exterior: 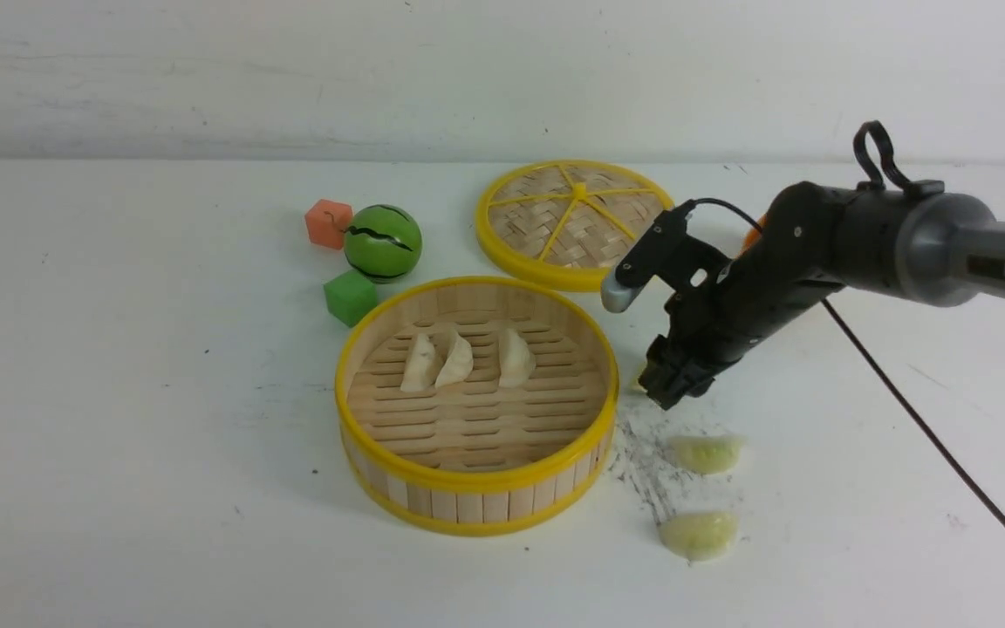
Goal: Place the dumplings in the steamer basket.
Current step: Use the right arm to grab a dumpling, then use the right arm to put the dumpling into the steamer
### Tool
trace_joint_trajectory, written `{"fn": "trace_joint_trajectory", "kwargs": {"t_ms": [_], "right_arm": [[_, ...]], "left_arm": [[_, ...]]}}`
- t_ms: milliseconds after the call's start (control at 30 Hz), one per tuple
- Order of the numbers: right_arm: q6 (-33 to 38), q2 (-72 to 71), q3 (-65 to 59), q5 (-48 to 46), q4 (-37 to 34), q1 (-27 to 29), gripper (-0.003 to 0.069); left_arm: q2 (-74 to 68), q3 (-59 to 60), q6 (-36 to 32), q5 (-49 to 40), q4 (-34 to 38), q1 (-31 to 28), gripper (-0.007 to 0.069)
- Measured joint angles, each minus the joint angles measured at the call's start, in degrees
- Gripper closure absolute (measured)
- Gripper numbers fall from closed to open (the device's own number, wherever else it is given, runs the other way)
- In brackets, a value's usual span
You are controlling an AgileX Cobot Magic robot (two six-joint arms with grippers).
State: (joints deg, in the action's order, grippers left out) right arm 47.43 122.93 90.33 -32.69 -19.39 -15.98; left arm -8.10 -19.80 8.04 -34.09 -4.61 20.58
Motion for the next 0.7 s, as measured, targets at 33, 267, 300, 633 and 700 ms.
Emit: {"fn": "trace_joint_trajectory", "kwargs": {"t_ms": [33,267,300,633,700], "right_arm": [[-0.55,0.00,0.02,-0.08,-0.28,0.00,0.0427],[-7.78,-0.25,0.07,-0.78,-0.89,0.10,0.0440],[-9.45,-0.58,0.07,-1.20,-0.89,0.30,0.0440],[-18.55,-6.89,0.07,-8.33,0.06,4.00,0.0449],[-20.73,-9.19,0.07,-9.35,0.12,4.16,0.0449]], "left_arm": [[0.00,0.00,0.00,0.00,-0.12,0.00,0.0628],[0.00,0.00,0.00,0.00,-0.25,0.00,0.0624],[0.00,0.00,0.00,0.00,-0.25,0.00,0.0624],[0.00,0.00,0.00,0.00,-0.38,0.00,0.0619],[0.00,0.00,0.00,0.00,-0.38,0.00,0.0618]]}}
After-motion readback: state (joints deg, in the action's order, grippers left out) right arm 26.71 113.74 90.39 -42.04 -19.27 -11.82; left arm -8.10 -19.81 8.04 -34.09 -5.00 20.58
